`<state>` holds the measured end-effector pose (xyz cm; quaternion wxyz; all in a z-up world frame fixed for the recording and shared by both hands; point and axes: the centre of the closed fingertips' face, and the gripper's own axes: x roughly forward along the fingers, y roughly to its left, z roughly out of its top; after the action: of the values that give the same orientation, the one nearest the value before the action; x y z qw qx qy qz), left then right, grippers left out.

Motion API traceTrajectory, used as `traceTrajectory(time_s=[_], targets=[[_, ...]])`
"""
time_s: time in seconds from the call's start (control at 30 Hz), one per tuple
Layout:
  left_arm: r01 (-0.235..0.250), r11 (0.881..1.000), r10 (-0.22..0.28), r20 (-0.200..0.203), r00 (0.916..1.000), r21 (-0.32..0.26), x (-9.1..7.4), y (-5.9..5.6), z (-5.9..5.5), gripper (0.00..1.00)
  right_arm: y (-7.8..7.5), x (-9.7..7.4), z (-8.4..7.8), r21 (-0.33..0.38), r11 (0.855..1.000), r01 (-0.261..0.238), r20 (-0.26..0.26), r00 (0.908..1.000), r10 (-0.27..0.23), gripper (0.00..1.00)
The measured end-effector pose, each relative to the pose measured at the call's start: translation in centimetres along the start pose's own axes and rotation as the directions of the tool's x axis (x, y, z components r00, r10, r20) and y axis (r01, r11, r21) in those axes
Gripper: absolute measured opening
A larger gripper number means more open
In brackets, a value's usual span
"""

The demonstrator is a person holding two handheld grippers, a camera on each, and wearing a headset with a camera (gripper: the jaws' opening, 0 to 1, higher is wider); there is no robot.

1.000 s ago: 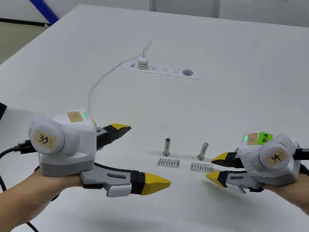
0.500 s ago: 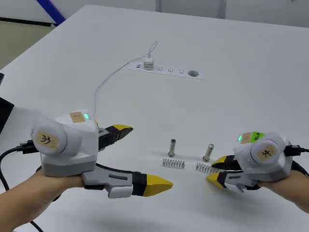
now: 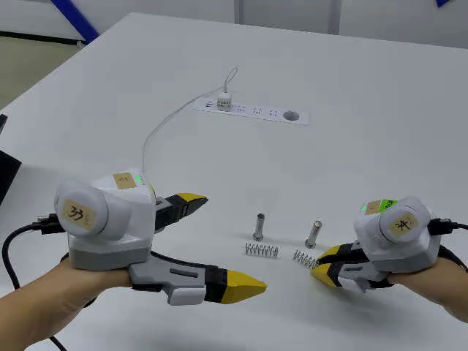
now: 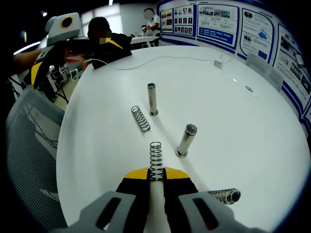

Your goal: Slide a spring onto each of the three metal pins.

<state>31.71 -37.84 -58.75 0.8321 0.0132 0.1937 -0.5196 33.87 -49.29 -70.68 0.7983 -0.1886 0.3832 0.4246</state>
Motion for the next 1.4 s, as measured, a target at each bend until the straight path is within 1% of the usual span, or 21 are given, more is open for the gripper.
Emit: traceTrajectory(time_s=[0.17,0.27,0.43,0.6,0.63,0.7,0.8,0.87,0.93,1.03,1.1,1.17,1.23,1.33,1.4], targets=[[0.007,1.0,-0.007,-0.002,1.0,0.006,0.0,-0.3,0.1,0.99,0.3,-0.4,-0.3,-0.03,0.999,0.023,-0.024,0.9994,-0.023,0.11],[0.01,1.0,-0.01,-0.001,0.9999,0.01,-0.1,-0.4,0.1,0.99,0.6,-0.9,-0.1,-0.039,0.999,0.023,-0.015,0.9996,-0.024,0.1],[0.019,1.0,-0.019,0.001,0.9998,0.019,0.2,-0.7,0.3,0.99,1.1,-2.1,0.4,-0.066,0.998,0.021,0.008,0.9998,-0.02,0.1],[0.04,0.999,-0.04,-0.001,0.9992,0.028,0.8,-1.4,0.6,0.98,1.7,-3.8,1.0,-0.095,0.995,0.017,0.038,0.9992,-0.013,0.1],[0.051,0.998,-0.051,0.001,0.9987,0.026,0.9,-1.6,0.7,0.97,1.9,-4.2,1.2,-0.102,0.995,0.014,0.044,0.999,-0.01,0.1],[0.057,0.998,-0.057,0.002,0.9984,0.028,1.2,-1.8,0.9,0.95,2.0,-4.8,1.5,-0.119,0.993,0.013,0.053,0.9986,-0.007,0.1],[0.073,0.996,-0.073,0.003,0.9973,0.041,1.6,-2.4,1.2,0.95,2.3,-6.0,2.4,-0.135,0.991,0.015,0.08,0.9968,-0.004,0.1],[0.085,0.995,-0.086,0.003,0.9963,0.05,1.7,-2.7,1.3,0.93,2.7,-6.6,2.9,-0.153,0.988,0.011,0.097,0.9953,0.004,0.1],[0.101,0.993,-0.101,-0.003,0.9949,0.058,2.0,-3.1,1.3,0.9,3.2,-7.0,3.3,-0.177,0.984,0.003,0.105,0.9943,0.016,0.1],[0.128,0.99,-0.128,-0.004,0.9917,0.057,2.4,-3.6,1.4,0.89,3.9,-7.5,4.0,-0.2,0.98,-0.006,0.121,0.9921,0.031,0.1],[0.146,0.987,-0.146,-0.008,0.9893,0.061,2.6,-4.0,1.5,0.85,4.5,-7.7,4.5,-0.214,0.977,-0.018,0.132,0.9901,0.047,0.1],[0.162,0.984,-0.162,-0.01,0.9868,0.072,2.9,-4.3,1.6,0.82,4.9,-8.0,4.9,-0.234,0.972,-0.022,0.139,0.9887,0.056,0.1],[0.179,0.981,-0.179,-0.008,0.9838,0.079,3.1,-4.7,1.7,0.81,5.3,-8.3,5.3,-0.259,0.966,-0.028,0.142,0.9876,0.066,0.1],[0.206,0.974,-0.205,-0.027,0.9785,0.094,3.5,-5.0,1.6,0.77,5.9,-8.8,5.7,-0.281,0.959,-0.04,0.147,0.9855,0.084,0.1],[0.22,0.968,-0.217,-0.039,0.9754,0.117,3.8,-5.3,1.5,0.73,6.3,-9.1,6.1,-0.297,0.954,-0.045,0.157,0.983,0.095,0.1]])
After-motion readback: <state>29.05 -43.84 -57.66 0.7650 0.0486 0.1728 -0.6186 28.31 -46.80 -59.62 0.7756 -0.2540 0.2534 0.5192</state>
